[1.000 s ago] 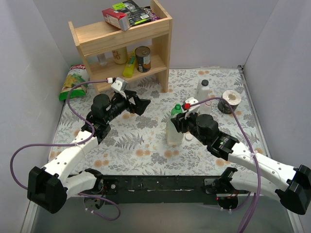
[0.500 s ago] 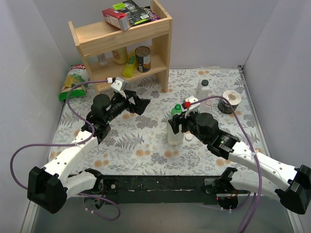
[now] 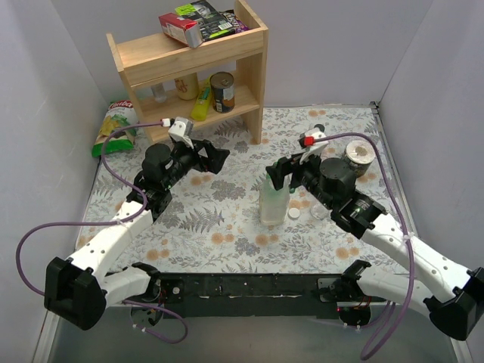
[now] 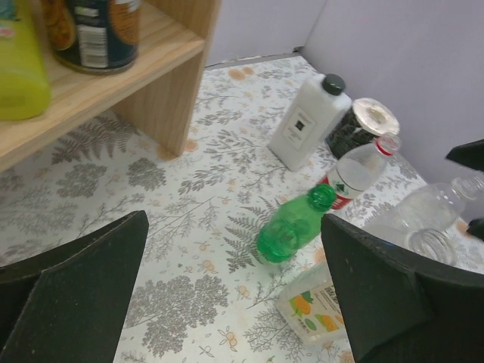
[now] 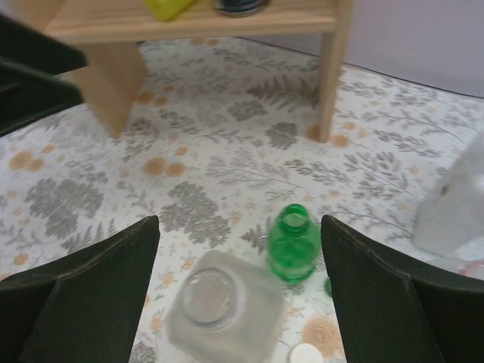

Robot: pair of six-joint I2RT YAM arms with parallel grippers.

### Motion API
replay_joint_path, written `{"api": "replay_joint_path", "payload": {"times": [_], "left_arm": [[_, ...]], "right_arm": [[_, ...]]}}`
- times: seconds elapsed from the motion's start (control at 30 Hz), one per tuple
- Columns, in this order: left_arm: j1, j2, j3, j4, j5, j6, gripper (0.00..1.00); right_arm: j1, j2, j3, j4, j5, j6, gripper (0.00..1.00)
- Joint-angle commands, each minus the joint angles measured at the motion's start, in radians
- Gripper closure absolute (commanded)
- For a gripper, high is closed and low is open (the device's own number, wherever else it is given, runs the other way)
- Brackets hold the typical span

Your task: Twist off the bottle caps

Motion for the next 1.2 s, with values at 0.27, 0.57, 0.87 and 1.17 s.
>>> {"api": "replay_joint_path", "payload": {"times": [0.27,0.57,0.87,1.17], "left_arm": [[0.140,-0.074,0.034,-0.052,-0.267,0.009,0.02],[0.140,-0.128,0.048,-0.032,-0.367,0.027,0.02],[0.138,-0.160,0.042,-0.030,-0.383,0.033,0.02],[0.137,-0.172,0.033,-0.024,-0.389,0.024,0.02]], "right_arm": [[-0.688,-0.076,0.123,-0.161,-0.376,0.011,0.05],[-0.922,-0.144,0.071,-0.170,-0.457,0.030,0.05],[-0.945,-0.168,0.058,-0.178,-0.448,0.041,0.05],[-0.946,-0.182,0.060,-0.186,-0.454,0.031,0.05]]}}
